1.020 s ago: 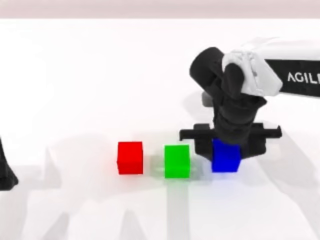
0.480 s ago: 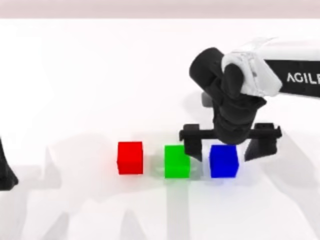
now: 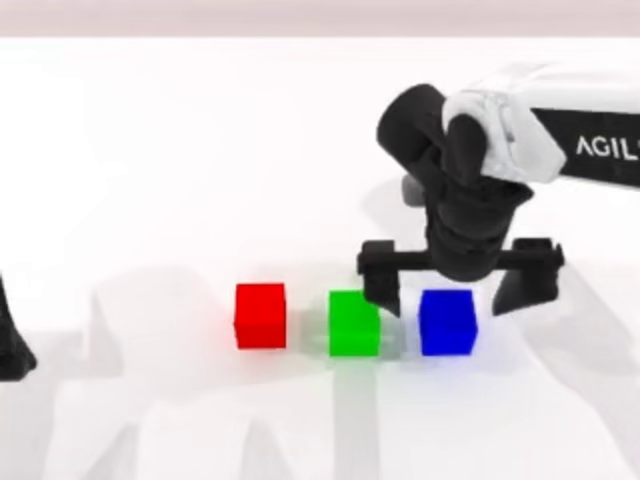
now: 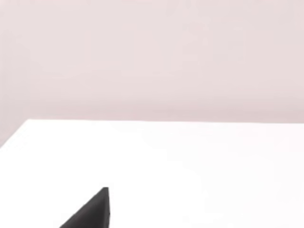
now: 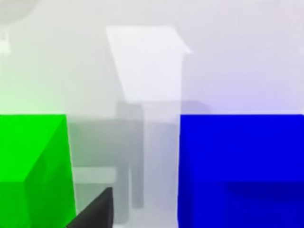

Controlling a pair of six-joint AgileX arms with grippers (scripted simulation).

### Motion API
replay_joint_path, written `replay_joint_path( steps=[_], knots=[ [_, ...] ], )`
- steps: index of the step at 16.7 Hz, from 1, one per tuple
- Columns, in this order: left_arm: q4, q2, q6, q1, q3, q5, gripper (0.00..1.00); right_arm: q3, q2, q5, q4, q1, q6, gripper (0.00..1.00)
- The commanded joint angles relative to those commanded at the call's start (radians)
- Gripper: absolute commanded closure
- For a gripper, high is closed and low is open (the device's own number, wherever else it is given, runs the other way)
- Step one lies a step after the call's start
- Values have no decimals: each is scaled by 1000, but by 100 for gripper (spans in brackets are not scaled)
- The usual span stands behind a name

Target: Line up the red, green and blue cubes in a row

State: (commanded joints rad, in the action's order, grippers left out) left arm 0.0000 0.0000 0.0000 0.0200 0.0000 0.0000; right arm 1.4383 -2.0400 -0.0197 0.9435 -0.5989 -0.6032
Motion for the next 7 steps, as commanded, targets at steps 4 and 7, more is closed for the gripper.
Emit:
replay_joint_path(
  steps=[4,7],
  knots=[
    [0,0,0,0,0,0,0,99,46,0,160,-7,0,0],
    [0,0,0,0,0,0,0,136,70,0,210,-8,0,0]
  ],
)
